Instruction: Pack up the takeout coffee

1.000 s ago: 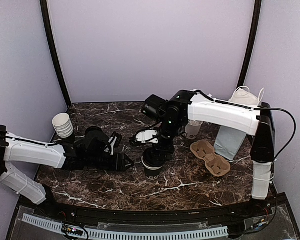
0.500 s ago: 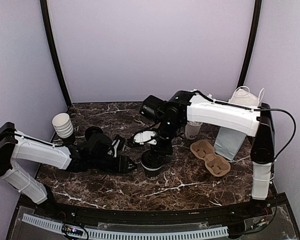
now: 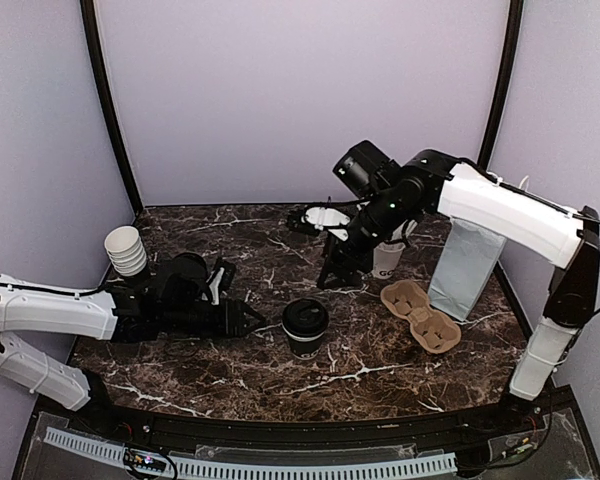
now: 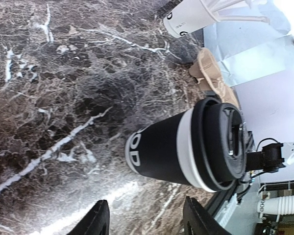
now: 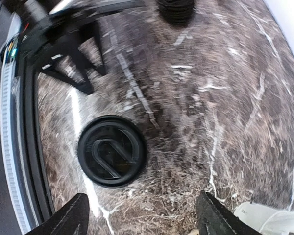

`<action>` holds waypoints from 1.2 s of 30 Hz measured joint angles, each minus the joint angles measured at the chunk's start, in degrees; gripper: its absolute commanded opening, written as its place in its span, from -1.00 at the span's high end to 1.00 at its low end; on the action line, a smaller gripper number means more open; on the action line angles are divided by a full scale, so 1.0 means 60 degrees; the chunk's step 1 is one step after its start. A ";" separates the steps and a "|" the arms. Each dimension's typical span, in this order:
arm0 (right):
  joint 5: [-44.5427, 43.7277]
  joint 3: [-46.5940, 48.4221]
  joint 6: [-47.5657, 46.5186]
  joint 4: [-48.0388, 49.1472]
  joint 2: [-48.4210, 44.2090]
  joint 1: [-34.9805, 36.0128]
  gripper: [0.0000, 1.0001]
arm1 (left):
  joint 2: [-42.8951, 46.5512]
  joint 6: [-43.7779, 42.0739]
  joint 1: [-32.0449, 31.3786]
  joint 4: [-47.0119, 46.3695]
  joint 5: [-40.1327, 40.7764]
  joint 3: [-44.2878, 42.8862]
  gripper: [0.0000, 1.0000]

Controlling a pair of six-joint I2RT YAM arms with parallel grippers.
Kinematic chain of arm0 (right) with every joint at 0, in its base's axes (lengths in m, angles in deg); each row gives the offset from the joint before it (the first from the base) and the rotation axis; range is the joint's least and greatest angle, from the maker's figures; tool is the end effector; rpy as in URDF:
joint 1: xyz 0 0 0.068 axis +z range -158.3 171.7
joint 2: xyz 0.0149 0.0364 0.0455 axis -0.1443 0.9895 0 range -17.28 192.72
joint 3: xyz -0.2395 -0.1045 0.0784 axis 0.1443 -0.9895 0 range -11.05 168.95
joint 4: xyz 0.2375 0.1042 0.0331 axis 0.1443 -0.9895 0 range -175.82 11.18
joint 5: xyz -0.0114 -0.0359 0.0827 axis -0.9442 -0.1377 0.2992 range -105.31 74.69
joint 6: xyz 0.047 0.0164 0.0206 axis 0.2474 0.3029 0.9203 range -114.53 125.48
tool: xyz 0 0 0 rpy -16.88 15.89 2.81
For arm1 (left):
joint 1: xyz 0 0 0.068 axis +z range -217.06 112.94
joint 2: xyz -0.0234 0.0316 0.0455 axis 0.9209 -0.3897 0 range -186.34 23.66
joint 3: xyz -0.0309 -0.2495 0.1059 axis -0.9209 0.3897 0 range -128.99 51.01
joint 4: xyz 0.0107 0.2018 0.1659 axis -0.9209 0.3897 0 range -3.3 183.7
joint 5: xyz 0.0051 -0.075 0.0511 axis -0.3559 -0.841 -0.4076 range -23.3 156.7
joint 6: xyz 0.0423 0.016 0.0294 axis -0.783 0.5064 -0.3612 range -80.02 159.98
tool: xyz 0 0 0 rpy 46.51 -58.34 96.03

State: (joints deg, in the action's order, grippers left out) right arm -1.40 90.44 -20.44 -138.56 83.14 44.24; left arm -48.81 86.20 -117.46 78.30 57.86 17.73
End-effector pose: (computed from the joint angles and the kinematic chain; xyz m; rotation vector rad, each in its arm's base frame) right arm 0.2170 0.2973 0.3451 -1.7288 1.9760 0.4809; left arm 0.1628 -0.2054 0.2010 0.1870 2.3219 -1.1071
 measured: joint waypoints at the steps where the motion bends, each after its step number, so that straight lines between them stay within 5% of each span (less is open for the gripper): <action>1: 0.0153 -0.0248 0.0262 0.0328 -0.0135 -0.0295 -0.44 | 0.0033 0.0127 0.0000 -0.0062 -0.0084 0.0000 -0.03; 9: 0.1242 -0.2091 0.1942 0.2044 -0.0361 -0.1373 -0.19 | -0.0146 0.1042 -0.0280 -0.0845 -0.0681 -0.0153 -0.06; 21: 0.2983 -0.3151 0.2765 0.3038 0.0051 -0.1847 -0.37 | -0.0878 0.1596 -0.0525 -0.1555 -0.0918 -0.0579 -0.11; 36: 0.3963 -0.3180 0.2805 0.3202 0.0911 -0.1807 -0.36 | -0.1479 0.1588 -0.0525 -0.1810 -0.0943 -0.0823 -0.09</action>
State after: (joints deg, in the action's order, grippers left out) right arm 22.38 71.36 -3.61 -119.35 88.61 33.39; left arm -57.68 95.73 -120.60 67.43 52.20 12.79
